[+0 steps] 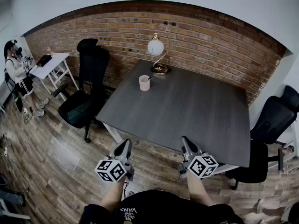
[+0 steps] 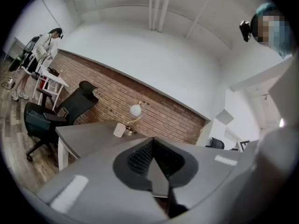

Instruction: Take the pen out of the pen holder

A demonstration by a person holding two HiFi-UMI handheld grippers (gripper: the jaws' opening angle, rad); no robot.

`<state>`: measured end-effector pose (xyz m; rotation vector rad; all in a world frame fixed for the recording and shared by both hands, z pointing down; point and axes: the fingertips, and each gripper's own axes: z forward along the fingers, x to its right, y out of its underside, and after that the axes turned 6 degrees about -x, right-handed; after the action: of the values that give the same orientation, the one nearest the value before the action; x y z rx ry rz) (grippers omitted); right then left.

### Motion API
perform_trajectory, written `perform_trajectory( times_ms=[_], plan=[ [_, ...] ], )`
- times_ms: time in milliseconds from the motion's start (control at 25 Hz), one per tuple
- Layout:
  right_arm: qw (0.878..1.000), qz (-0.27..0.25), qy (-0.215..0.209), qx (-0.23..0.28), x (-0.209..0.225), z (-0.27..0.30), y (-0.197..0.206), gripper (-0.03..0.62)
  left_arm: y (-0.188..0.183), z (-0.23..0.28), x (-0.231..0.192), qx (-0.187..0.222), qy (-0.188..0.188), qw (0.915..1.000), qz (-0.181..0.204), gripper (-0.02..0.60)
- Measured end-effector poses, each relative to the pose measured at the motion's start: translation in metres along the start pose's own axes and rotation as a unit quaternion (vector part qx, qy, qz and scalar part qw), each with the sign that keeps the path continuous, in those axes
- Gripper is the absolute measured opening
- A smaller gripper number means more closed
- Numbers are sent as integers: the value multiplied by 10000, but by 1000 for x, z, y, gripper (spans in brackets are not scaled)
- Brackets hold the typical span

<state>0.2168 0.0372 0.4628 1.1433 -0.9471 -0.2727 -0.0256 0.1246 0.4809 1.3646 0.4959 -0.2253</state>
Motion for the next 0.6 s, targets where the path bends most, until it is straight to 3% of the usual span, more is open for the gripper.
perform_trajectory(
  times_ms=[160,440,600],
  plan=[
    [9993,124,-342,-108,4,0,8,0,15,2,8,-14,-163,9999,26,52],
    [9976,395,-419,-391,13,15,31,0,31,5,-4,-182,-385,9991,-37,52],
    [9969,511,-378,-459,18,34,37,0,27,24,-22,-253,-327,9991,-118,52]
  ],
)
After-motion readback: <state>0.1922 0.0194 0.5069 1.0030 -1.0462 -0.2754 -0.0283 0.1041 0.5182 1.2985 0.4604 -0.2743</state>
